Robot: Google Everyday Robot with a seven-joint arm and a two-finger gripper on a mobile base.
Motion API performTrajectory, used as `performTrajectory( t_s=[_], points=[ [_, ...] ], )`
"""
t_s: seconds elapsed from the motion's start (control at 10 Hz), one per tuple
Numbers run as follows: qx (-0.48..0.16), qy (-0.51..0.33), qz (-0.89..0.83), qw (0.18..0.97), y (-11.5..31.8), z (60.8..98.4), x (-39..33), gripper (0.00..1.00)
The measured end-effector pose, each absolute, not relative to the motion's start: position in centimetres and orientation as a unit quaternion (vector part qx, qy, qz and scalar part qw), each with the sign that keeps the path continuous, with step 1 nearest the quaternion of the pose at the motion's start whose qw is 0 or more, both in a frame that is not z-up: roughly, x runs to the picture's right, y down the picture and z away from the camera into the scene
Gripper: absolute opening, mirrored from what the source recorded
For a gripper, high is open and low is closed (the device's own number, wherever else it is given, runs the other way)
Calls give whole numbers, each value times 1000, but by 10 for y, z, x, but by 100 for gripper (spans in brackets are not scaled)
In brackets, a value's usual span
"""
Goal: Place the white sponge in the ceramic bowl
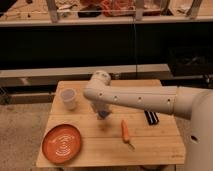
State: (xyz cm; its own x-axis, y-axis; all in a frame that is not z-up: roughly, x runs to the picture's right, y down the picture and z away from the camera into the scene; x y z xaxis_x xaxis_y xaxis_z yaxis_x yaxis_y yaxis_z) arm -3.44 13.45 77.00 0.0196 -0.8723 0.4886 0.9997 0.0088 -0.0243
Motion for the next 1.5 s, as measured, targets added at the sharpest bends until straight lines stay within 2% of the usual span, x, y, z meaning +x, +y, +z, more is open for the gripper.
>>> performTrajectory(
  t_s=[1.5],
  points=[
    [-149, -213, -751, 607, 192, 745, -122, 2]
  ],
)
